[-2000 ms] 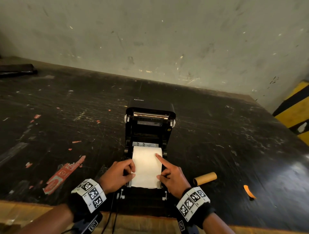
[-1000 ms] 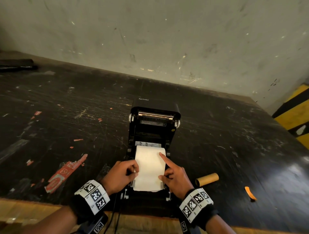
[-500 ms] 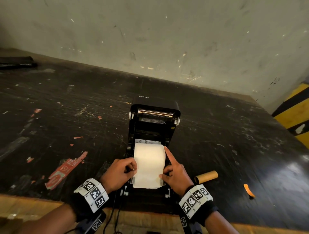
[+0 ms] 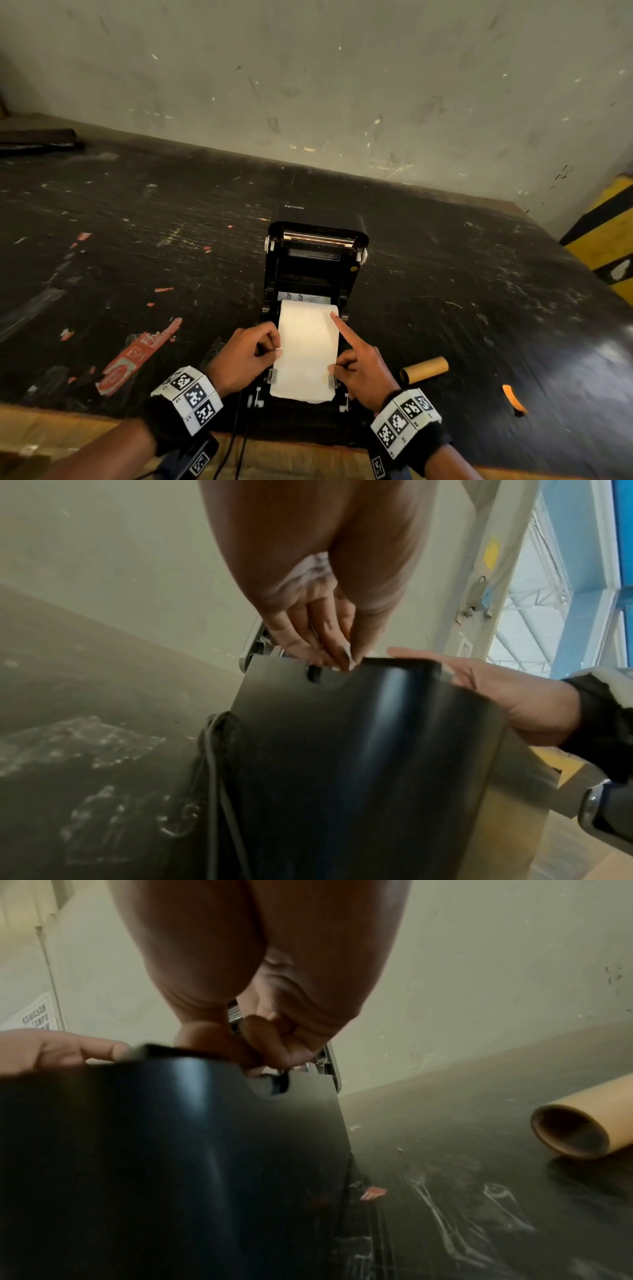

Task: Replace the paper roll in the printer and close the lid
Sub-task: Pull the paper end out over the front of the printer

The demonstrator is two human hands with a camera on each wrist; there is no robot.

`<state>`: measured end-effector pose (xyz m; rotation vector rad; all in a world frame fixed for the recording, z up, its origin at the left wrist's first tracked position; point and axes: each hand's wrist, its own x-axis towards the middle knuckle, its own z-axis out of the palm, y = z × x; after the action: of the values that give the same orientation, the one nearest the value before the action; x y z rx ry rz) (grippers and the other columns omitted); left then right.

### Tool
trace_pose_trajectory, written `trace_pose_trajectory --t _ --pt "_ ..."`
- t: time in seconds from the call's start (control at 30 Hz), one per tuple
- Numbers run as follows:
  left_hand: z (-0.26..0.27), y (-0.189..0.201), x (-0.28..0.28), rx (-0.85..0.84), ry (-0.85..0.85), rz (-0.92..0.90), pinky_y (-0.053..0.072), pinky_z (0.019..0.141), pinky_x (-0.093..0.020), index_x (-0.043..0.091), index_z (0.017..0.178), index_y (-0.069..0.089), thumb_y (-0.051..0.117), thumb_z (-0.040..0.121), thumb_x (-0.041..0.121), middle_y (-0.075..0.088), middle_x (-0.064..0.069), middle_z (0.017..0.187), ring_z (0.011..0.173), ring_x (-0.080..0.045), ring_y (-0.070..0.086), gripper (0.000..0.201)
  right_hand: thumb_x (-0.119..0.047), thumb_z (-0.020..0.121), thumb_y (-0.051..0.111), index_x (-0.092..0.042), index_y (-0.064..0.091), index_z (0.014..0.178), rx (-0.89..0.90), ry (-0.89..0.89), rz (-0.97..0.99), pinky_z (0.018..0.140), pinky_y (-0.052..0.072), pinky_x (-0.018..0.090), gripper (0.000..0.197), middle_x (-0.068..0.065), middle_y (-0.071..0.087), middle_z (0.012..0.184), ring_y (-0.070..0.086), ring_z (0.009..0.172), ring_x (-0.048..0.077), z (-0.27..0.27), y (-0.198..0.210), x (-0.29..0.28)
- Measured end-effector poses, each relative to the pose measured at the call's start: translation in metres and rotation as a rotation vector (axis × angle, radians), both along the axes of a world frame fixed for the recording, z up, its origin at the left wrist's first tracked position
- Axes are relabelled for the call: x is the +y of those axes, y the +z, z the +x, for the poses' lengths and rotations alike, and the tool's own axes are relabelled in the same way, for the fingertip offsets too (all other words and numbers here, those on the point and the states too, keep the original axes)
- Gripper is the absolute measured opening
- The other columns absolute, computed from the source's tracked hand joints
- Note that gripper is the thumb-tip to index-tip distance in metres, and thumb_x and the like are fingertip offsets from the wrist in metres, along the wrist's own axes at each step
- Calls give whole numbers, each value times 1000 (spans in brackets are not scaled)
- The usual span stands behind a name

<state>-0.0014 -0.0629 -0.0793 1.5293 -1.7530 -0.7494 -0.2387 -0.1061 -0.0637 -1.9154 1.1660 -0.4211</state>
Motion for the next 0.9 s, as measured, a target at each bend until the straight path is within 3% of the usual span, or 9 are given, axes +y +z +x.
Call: trace_pose_trajectory --t 0.07,0.13,0.27,0.37,0.53,0.67,0.73,0.83,0.9 --pt "0 0 0 -10 -10 12 44 62 -11 19 77 57 67 82 12 68 5 71 70 -7 63 13 -11 88 61 -43 9 142 -9 -8 -1 61 59 25 82 4 72 88 71 72 16 -1 1 -2" --pt "0 1 0 -33 -69 38 44 62 -12 21 73 55 67 81 10 66 12 66 65 -6 61 18 -11 88 61 -33 19 143 5 -32 -21 61 59 27 73 4 71 89 70 71 19 -1 2 -5" --pt "0 3 2 -57 -85 40 48 63 -16 18 76 57 66 81 8 66 7 70 70 -8 62 14 -8 88 61 -43 10 142 3 -8 -42 71 59 25 82 3 72 86 70 75 11 1 -5 -2" --pt "-5 1 7 -33 -13 -9 50 66 -22 18 79 60 65 82 8 68 1 77 75 -9 62 11 -8 88 61 -41 10 143 0 -2 -57 82 57 29 82 1 72 85 69 80 6 -1 -9 -2" --pt "-4 1 9 -96 -48 23 54 74 -30 21 79 63 64 81 7 69 4 80 77 -8 63 14 -9 87 62 -44 17 142 3 14 -84 88 55 31 79 -4 71 86 68 83 5 -5 -14 -1" --pt "-4 -2 15 -201 2 -68 51 81 -31 24 93 66 63 83 15 64 6 93 90 -6 58 13 -14 87 63 -42 26 141 60 -14 -222 72 58 29 71 -11 66 93 61 64 10 -11 -15 6" --pt "-5 -2 20 -282 11 -154 48 84 -29 23 100 66 56 84 32 60 8 100 98 -3 49 21 -20 87 64 -40 36 138 91 -27 -348 71 57 28 61 -13 60 96 56 63 8 -14 -14 10" --pt "-4 -3 26 -363 -51 -194 46 88 -28 24 103 67 42 80 51 57 7 108 106 -3 43 44 -41 84 62 -36 55 125 65 56 -445 83 52 24 42 -14 56 108 56 84 2 -16 -16 22" --pt "-3 -4 30 -467 -39 -268 47 88 -34 24 102 68 44 81 51 57 1 113 110 -9 42 42 -61 78 56 -33 62 119 64 146 -450 97 42 21 50 -12 57 121 49 109 2 -17 -20 29"
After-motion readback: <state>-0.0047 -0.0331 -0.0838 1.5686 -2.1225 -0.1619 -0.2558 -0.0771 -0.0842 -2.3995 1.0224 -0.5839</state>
